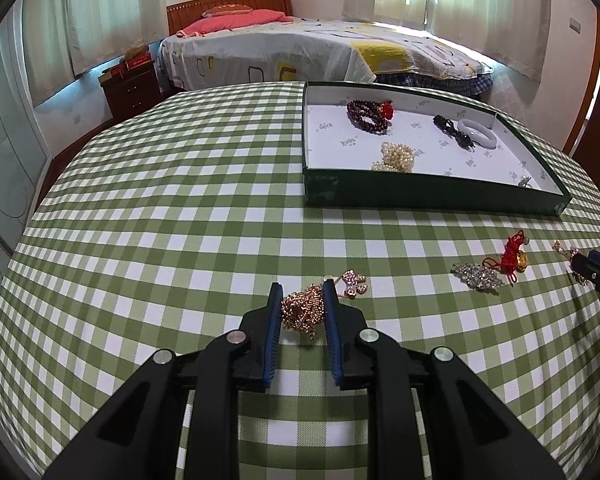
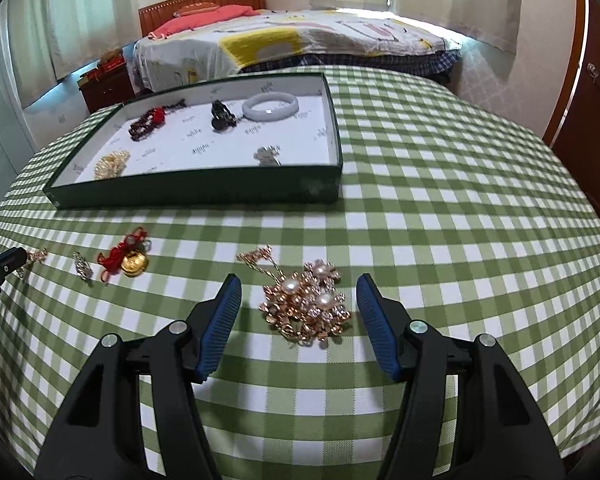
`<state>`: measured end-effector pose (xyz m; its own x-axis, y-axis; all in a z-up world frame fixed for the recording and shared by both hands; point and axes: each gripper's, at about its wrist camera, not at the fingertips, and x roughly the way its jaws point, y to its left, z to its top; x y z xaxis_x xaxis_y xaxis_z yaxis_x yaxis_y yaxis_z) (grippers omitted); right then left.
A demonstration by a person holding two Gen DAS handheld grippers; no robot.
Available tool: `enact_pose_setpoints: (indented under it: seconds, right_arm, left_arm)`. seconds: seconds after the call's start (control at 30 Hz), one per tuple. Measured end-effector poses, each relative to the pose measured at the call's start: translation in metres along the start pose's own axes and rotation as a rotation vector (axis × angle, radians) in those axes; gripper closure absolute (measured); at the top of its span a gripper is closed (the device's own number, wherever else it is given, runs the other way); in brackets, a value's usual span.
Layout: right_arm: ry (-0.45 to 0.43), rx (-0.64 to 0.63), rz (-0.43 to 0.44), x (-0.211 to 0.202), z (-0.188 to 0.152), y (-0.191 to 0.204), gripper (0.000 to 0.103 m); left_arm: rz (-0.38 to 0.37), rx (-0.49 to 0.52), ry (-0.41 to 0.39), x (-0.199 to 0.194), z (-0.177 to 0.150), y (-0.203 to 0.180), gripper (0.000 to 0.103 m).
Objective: Organize jewelry
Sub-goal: 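Grasp the pearl flower brooch with the right tool while the left tool grasps the gold chain brooch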
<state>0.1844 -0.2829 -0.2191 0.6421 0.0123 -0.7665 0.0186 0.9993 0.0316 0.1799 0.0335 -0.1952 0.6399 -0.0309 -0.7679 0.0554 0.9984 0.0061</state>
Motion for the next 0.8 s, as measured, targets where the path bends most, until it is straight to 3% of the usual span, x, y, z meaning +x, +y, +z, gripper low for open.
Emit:
enact_pose_setpoints:
  seconds: [0.23, 0.8]
  right_arm:
    - [0.006, -0.007, -0.014, 0.005, -0.002, -0.002, 0.056]
    - [-0.022, -0.012, -0.013, -0.006, -0.007, 0.003, 0.06]
  left_arm:
    - [-0.002, -0.001, 0.007, 0.003, -0.003, -0.001, 0.082]
    - [-0.004, 0.0, 0.008, 0.003, -0.003, -0.002, 0.082]
